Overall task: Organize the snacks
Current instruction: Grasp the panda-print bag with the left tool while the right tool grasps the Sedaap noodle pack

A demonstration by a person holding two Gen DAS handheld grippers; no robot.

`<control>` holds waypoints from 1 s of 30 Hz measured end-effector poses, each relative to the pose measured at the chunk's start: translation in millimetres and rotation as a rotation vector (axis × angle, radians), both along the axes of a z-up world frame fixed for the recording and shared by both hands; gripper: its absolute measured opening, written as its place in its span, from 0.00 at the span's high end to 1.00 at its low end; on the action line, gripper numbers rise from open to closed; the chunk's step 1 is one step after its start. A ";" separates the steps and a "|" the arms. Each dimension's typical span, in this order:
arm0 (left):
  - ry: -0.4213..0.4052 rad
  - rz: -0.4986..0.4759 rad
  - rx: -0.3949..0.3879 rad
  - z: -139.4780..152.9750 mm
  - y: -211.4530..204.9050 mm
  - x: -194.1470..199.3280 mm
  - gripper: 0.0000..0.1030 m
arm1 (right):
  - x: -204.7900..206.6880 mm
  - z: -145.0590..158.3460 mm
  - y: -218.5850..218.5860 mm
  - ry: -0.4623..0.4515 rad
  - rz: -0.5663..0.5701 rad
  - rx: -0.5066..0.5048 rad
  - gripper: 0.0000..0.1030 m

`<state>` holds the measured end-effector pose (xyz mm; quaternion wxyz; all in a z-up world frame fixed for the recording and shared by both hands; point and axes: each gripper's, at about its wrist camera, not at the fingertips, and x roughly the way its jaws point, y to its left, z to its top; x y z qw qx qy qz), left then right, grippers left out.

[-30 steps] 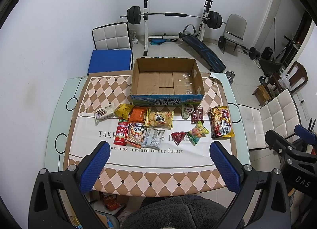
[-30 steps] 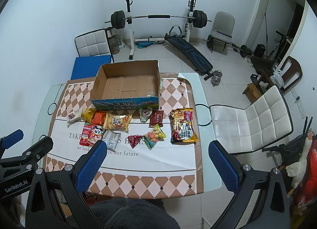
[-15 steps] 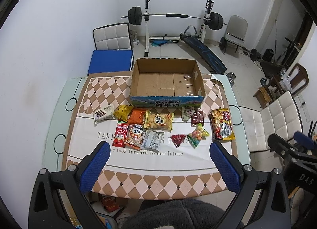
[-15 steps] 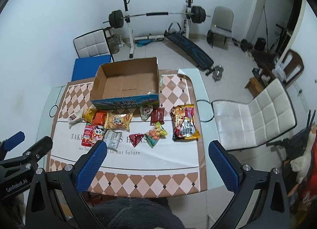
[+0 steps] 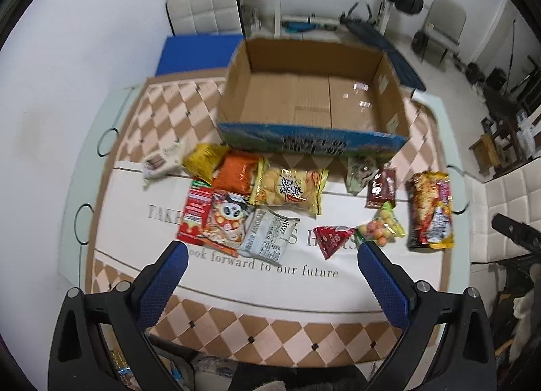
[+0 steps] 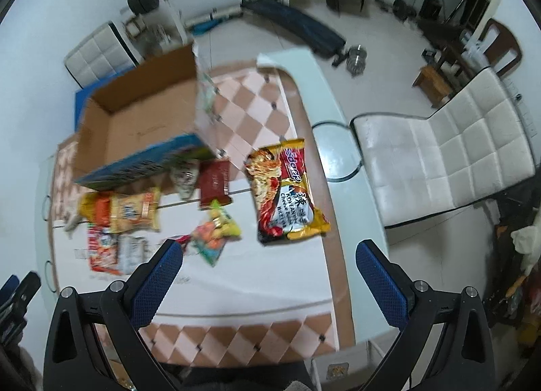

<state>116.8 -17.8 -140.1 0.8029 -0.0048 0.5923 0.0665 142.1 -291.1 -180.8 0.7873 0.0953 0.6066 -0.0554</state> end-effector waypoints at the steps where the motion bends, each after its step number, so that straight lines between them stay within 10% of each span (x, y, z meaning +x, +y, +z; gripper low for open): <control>1: 0.010 -0.003 0.008 -11.4 -3.2 3.5 0.00 | 8.0 -17.3 -9.1 0.020 0.007 0.004 0.00; 8: 0.124 0.003 0.041 -100.7 -22.2 40.2 0.00 | 78.3 -153.4 -35.8 0.198 0.062 0.019 0.00; 18: 0.213 0.092 0.021 -162.2 -19.5 51.0 0.00 | 109.3 -253.2 -34.2 0.365 0.113 0.001 0.00; 30: 0.214 0.164 0.043 -156.8 45.7 27.3 0.03 | 76.1 -247.5 -22.7 0.320 0.126 0.019 0.12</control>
